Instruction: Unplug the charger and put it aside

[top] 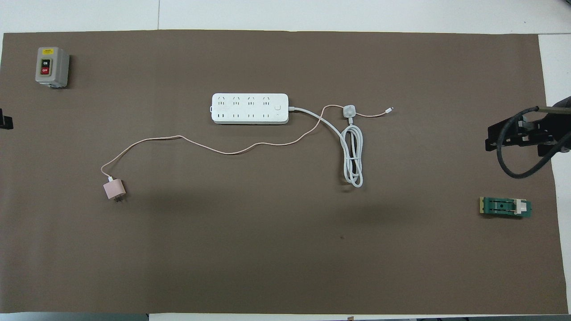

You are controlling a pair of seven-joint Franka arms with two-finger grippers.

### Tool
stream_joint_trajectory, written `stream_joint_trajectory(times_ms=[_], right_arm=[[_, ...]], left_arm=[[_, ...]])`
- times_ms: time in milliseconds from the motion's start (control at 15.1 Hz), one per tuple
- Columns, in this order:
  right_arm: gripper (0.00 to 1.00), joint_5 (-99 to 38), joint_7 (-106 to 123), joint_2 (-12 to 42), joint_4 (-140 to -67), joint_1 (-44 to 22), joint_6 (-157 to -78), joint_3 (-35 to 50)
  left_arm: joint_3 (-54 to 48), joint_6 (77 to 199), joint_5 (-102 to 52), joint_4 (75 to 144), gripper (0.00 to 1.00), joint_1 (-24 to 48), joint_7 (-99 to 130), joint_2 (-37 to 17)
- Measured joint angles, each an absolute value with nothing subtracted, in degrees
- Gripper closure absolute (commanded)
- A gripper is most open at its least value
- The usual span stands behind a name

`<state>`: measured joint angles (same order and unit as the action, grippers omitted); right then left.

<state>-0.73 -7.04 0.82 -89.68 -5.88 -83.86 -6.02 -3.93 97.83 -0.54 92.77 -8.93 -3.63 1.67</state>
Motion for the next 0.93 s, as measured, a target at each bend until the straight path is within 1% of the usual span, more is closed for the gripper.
stream_joint_trajectory(times_ms=[133,199,597,928], right_arm=[[0.00,-0.6,-7.0,0.8,-89.7,-6.2,-83.9,-5.8],[0.00,-0.6,-7.0,0.8,-89.7,-6.3,-84.0,-5.8],[0.00,-0.4,-2.8,0.8,-89.2,-6.2,-84.0,-5.9],[0.00,-0.4,-2.8,0.8,-89.2,-6.3,-84.3,-5.8]], left_arm=[[-0.9,96.3,-0.5,92.7,0.00,-3.8,-3.5,1.6],[-0.5,95.2,-0.5,92.6,0.00,-2.6,-3.4,1.6],[-0.3,91.5,-0.4,92.9,0.00,2.9,-3.4,1.8],[-0.3,91.1,-0.4,94.6,0.00,4.7,-3.4,2.2]])
